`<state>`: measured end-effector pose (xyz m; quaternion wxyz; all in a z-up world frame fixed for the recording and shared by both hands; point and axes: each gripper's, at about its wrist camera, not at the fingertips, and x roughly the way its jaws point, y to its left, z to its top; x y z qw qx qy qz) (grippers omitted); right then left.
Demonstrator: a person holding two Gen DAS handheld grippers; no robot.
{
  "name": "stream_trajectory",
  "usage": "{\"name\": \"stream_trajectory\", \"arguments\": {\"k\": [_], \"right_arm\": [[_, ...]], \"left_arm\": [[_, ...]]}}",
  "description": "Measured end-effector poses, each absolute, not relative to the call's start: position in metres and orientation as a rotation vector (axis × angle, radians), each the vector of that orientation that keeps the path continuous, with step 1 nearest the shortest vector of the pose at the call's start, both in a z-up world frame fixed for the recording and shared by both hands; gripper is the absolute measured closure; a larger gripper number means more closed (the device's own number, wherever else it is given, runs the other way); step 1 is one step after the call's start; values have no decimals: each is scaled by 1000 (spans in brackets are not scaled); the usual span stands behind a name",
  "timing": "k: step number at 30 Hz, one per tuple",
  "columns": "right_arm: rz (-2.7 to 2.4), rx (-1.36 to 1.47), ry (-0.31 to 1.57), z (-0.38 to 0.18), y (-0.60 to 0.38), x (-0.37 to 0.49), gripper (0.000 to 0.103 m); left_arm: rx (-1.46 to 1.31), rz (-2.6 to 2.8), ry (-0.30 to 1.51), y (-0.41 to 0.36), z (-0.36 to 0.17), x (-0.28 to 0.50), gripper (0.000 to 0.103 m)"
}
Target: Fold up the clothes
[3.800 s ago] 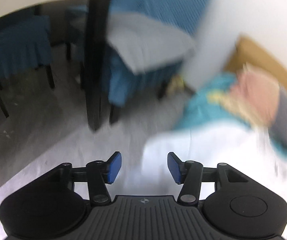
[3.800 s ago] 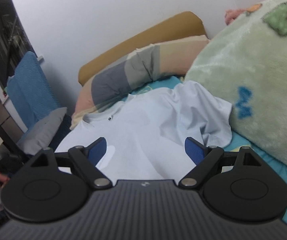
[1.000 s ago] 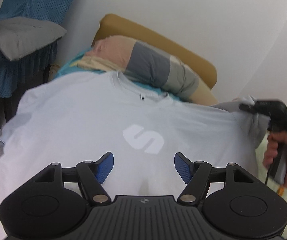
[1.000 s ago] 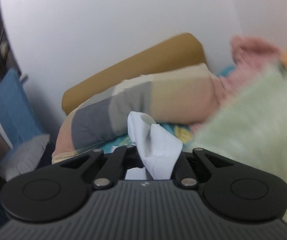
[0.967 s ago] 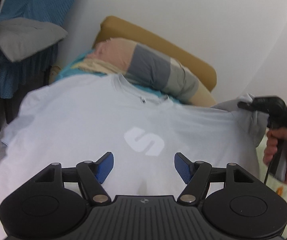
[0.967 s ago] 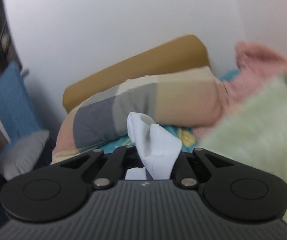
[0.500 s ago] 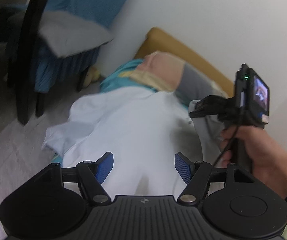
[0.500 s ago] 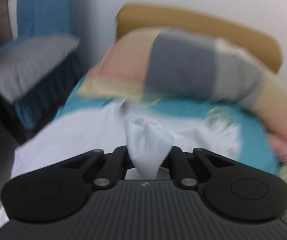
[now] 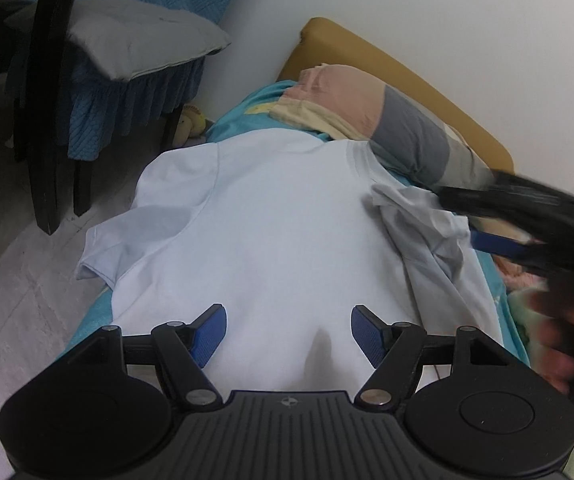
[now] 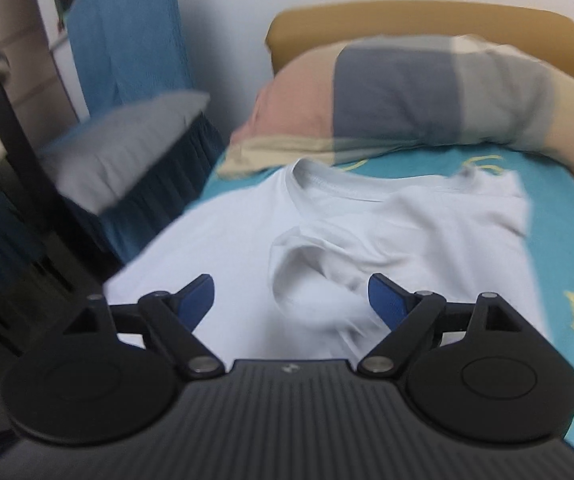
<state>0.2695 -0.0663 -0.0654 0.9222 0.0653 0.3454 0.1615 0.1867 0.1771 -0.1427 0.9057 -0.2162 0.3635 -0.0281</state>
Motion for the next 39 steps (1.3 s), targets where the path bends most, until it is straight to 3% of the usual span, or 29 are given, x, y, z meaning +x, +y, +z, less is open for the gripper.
{"name": "stream_trajectory", "arguments": {"k": [7,17,25,34,37,39], "right_arm": [[192,275,661,-5,-168,120,18],[-2,393,493,24,-291,-48,17],[-44,540,443,9,-354,-64,17],[-118,703,469,-29,-398,-63,17],[-159,715,459,-34,-406,-64,17],[-171,744,460,-40,-413,-64,17]], "left_arm": [[-296,-153,725,128,-114,144,32],[-223,-378,855,9,-97,76,33],[-152,-554,940,-124,-100,30,34],[1,-527,1002,-244,-152,22,36],[60,-473,961,-253,-159,21,51],[72,-451,973,-254,-161,23,102]]}}
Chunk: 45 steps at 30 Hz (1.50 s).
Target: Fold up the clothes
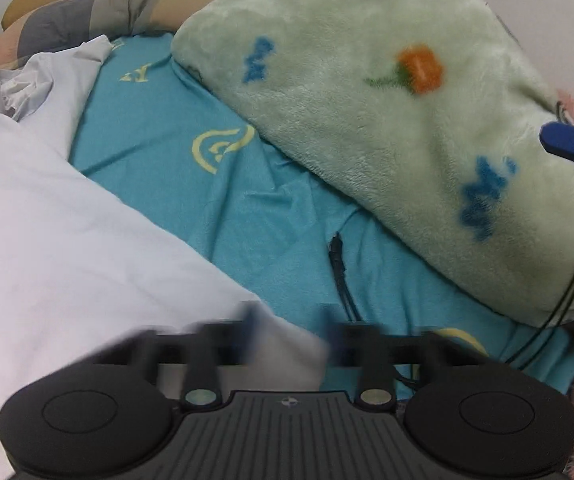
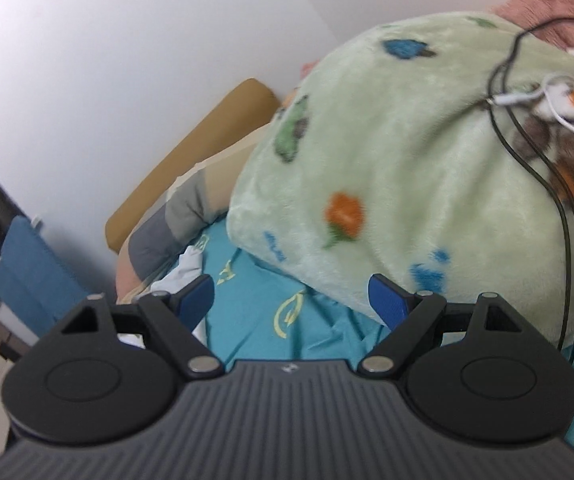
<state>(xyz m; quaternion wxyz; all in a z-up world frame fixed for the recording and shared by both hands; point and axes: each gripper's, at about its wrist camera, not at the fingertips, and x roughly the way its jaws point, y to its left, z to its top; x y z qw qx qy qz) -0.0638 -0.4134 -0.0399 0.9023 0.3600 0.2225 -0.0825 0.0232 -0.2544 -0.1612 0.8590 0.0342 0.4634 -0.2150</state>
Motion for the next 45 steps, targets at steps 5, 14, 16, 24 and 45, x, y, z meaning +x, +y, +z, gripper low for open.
{"name": "stream_trajectory", "arguments": {"k": [5,14,16,24,45], "right_arm": [[-176,772,456,-46,-418,-65,17],[-170,666,453,-33,-397,-65,17],[-157,628,464,-27,-388,-64,17],[-127,461,498,-13,-349,-66,17],[229,444,616,-18,-256,3,26]], "left_arm": [[-8,-438,964,-225,-142,28,102],[-354,-417,966,-70,-42,-9,102],[-385,-363,983,-34,-32,-19,102],[-338,-2,1150,39,-51,-33,102],[-214,-159,849,24,-35,62,25]]}}
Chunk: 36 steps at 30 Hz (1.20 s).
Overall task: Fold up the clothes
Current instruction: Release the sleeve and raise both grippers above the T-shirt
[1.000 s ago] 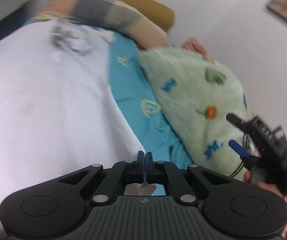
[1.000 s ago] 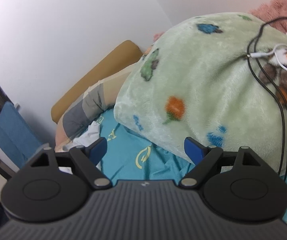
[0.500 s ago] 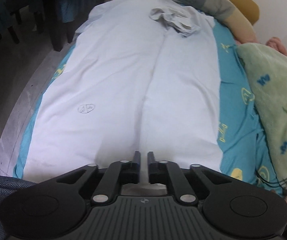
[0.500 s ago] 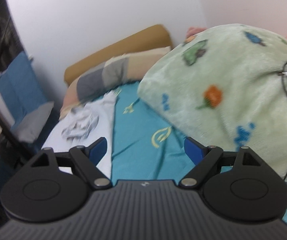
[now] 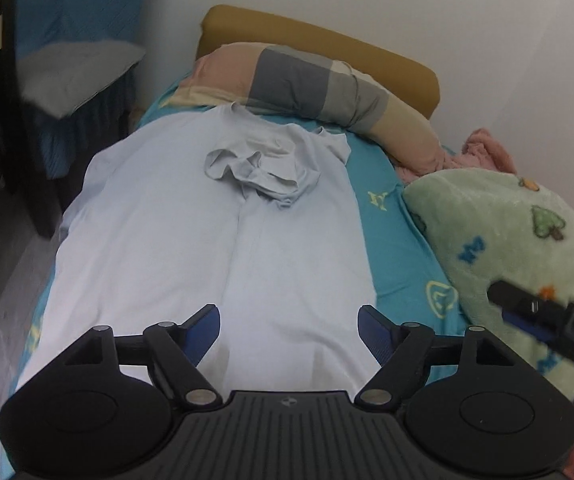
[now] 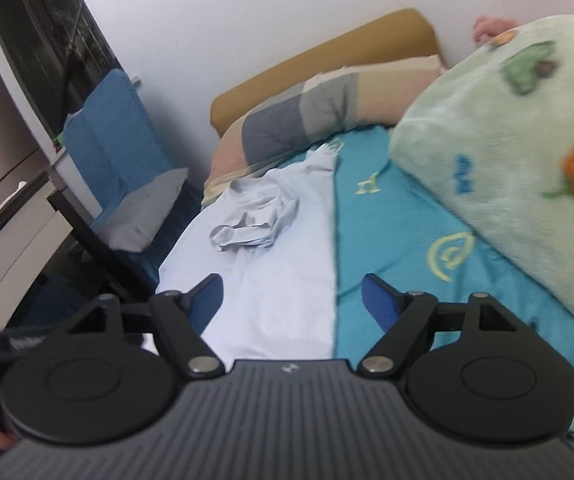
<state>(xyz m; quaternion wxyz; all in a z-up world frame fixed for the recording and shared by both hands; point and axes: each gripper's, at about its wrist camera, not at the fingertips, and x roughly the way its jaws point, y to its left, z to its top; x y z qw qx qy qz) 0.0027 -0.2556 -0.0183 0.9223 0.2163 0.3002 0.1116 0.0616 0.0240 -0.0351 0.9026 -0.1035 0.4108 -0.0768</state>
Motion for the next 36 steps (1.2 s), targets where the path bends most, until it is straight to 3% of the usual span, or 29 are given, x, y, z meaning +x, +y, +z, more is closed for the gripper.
{"name": "stream_trajectory", "arguments": {"k": [2,18,21,22,23,25,27,36], "right_arm": [[259,438,634,-22,-245,30,31],[360,-61,732,-98,-85,286,32],[409,-140,740,-110,-67,302,40],[390,-155,756,-115,-65,307,50],[372,-169,772,-120,-62,312,71],[343,-178,779,-123,-60,320,93],[343,-211,737,-116,-52,325,99],[242,-311,584,-75,-9,369,100]], "left_arm": [[-251,-188,862,34,-50,71,26],[-322,-174,729,115,-129,144,23],[-366,-173,734,125,-138,149,23],[-378,-170,736,128,-141,151,23],[-397,-163,739,132,-142,151,23],[-428,-150,736,137,-144,152,23],[-435,-138,728,141,-144,151,23],[-455,-79,695,157,-136,149,24]]}}
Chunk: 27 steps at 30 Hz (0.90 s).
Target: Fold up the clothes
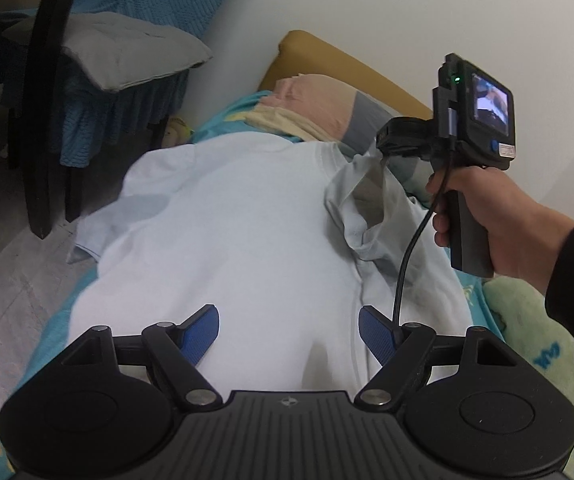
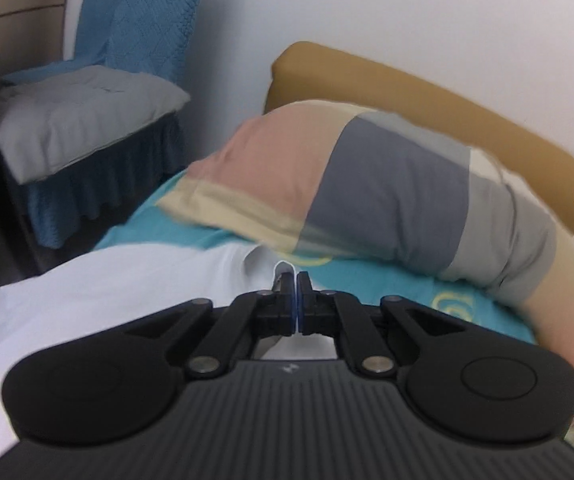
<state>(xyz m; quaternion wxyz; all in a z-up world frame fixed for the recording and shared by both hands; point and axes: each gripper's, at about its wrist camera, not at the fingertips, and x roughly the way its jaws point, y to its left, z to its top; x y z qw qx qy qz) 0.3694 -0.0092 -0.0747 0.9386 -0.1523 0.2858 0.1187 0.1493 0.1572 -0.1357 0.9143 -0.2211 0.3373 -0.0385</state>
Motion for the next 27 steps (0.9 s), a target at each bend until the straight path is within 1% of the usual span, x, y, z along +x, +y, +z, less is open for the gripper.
{"name": "stream_trajectory", "arguments": {"k": [7,8,9,10,11,12,13,17,19,22,25,27], "right_arm": [[247,-269,621,-84,-2,379,96],[254,-255,646,-84,-2,377,91],[262,-241,669,-85,-2,376,81],[281,-225,684,-84,-4,371,55],[299,-214,682,-83,-5,364,26],[314,-210,674,-82,-6,356,18],[335,-208,674,-80,-7,349,14],[391,-186,714,-73,4,338,14],[466,-234,741,-72,28,332,14],[627,-333,805,-78,83,317,14],[786,-457,850,-96,145,289,14],[866,-572,846,-110,181,267,14]], "left_arm": [[-470,-37,676,172,-130,147,24],[-476,-31,680,174,-130,148,24],[-482,-25,684,176,-130,148,24],[-494,-20,684,178,-130,147,24],[-507,-14,684,181,-130,147,24],[-519,-9,684,183,-129,146,24],[-532,-4,683,186,-129,146,24],[-546,26,690,192,-129,144,24],[-554,41,711,197,-128,142,23],[-574,57,797,216,-124,125,24],[-531,73,760,237,-108,92,21],[-497,122,733,247,-99,83,19]]}}
